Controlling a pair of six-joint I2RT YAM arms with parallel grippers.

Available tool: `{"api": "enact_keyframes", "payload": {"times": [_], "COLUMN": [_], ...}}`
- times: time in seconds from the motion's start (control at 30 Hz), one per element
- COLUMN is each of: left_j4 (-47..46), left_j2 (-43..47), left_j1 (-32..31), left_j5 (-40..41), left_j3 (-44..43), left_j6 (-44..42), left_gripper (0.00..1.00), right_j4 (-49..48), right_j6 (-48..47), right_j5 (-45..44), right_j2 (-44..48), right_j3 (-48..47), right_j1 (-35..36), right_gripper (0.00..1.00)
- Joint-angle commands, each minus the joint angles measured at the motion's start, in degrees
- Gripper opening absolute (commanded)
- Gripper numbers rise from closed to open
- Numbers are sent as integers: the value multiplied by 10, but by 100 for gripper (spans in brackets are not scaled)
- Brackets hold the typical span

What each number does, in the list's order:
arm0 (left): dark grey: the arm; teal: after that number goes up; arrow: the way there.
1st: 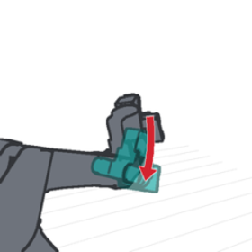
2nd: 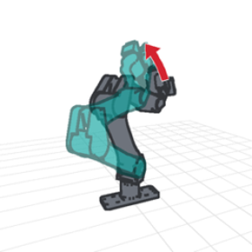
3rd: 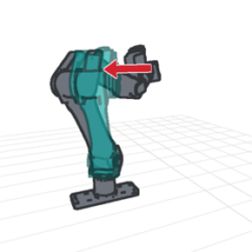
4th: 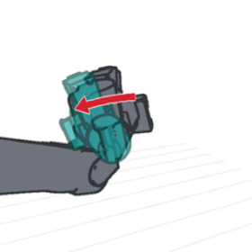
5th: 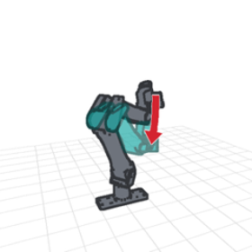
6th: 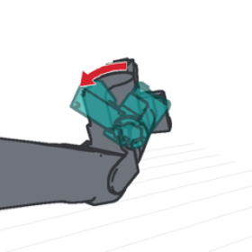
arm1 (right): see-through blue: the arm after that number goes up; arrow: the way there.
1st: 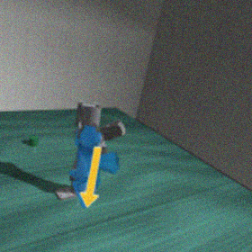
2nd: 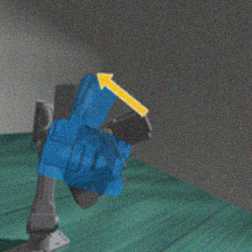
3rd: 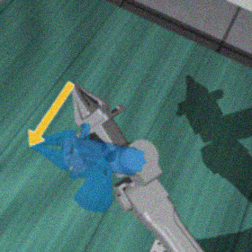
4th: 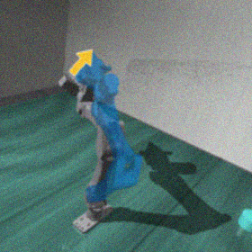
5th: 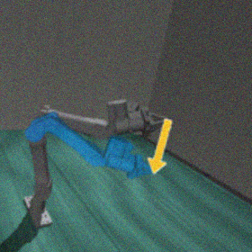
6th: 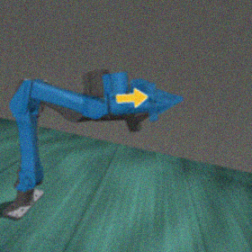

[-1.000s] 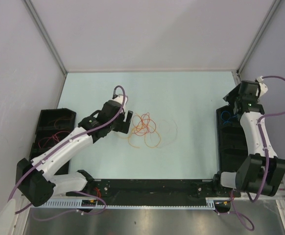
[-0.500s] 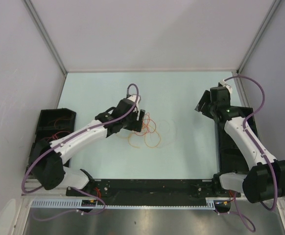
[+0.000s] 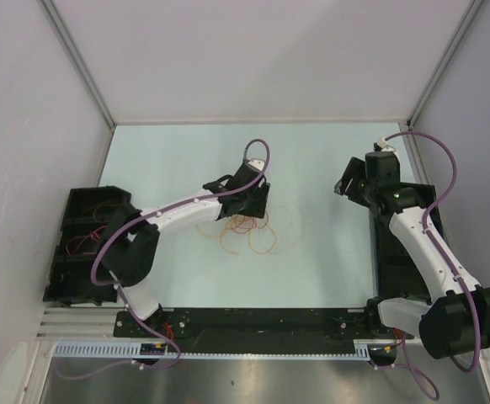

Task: Untangle the cables

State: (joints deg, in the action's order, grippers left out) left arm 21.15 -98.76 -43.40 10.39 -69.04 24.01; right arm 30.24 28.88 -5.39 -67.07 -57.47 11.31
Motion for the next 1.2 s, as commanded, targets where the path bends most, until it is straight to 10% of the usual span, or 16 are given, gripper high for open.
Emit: {"api": "enact_keyframes", "payload": {"times": [0.0, 0.23, 0.33, 0.67, 1.17], "left_j4": [-12, 1, 4, 207, 125], "left_j2": [-35, -78, -90, -2, 208], "left_j1": [-6, -7, -6, -19, -20], "left_j5": [20, 41, 50, 105, -34], "left_j3": [-47, -73, -84, -485, -262], "left_j6": [20, 21, 19, -107, -140], "left_gripper": [65, 50, 0, 0, 0], "right_j4": [1, -3, -5, -18, -74], "right_j6": [-16, -23, -23, -1, -9], "right_j5": [20, 28, 32, 47, 166], "right_j2": [17, 17, 15, 71, 159], "right_j3": [2, 10, 15, 15, 13], "right_j1": [-7, -11, -16, -16, -16], "right_gripper": [70, 70, 70, 70, 71]}}
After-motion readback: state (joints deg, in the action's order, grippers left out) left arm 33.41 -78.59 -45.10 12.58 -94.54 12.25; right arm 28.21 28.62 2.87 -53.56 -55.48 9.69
